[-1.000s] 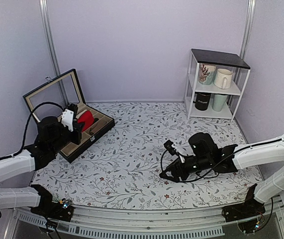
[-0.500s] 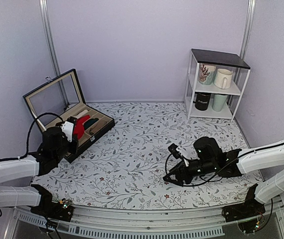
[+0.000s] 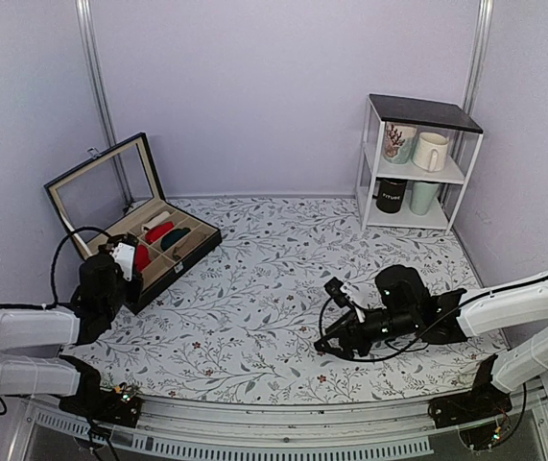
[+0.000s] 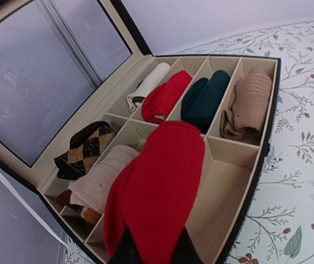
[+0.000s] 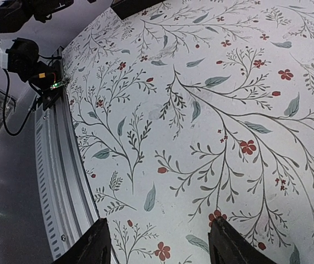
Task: Roll the socks
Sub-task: Place a pair of socks in the storage box.
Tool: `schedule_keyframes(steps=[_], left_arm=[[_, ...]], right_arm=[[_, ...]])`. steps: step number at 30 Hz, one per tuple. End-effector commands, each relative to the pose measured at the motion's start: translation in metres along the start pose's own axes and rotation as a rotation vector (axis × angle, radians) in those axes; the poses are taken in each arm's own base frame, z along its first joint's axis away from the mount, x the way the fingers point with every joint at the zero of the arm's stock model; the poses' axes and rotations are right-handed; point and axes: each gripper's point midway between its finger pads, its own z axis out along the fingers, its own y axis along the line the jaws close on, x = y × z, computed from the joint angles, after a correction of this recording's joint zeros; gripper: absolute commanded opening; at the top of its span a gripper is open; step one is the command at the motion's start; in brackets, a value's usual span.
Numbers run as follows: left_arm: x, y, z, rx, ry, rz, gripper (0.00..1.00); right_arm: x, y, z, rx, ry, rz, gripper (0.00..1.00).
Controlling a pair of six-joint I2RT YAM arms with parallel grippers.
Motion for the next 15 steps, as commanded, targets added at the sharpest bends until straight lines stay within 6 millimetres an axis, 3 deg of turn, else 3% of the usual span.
schedule_keyframes(steps=[1, 11, 15], left_arm=[[-0.002, -0.002, 0.008, 0.031, -0.01, 0.004, 0.0], [0.015, -0.034, 0.028, 0.205, 0.14, -0.005, 0.0], [0.025, -0.037, 0.032, 0.216, 0.196, -0.009, 0.0]], right_arm=[[-0.002, 0.003, 0.001, -0.027, -0.013, -0.021, 0.62], [-0.001, 0.007, 0.004, -0.053, 0.0, -0.014, 0.62], [0.0, 0.007, 0.003, -0.054, 0.003, -0.014, 0.62]])
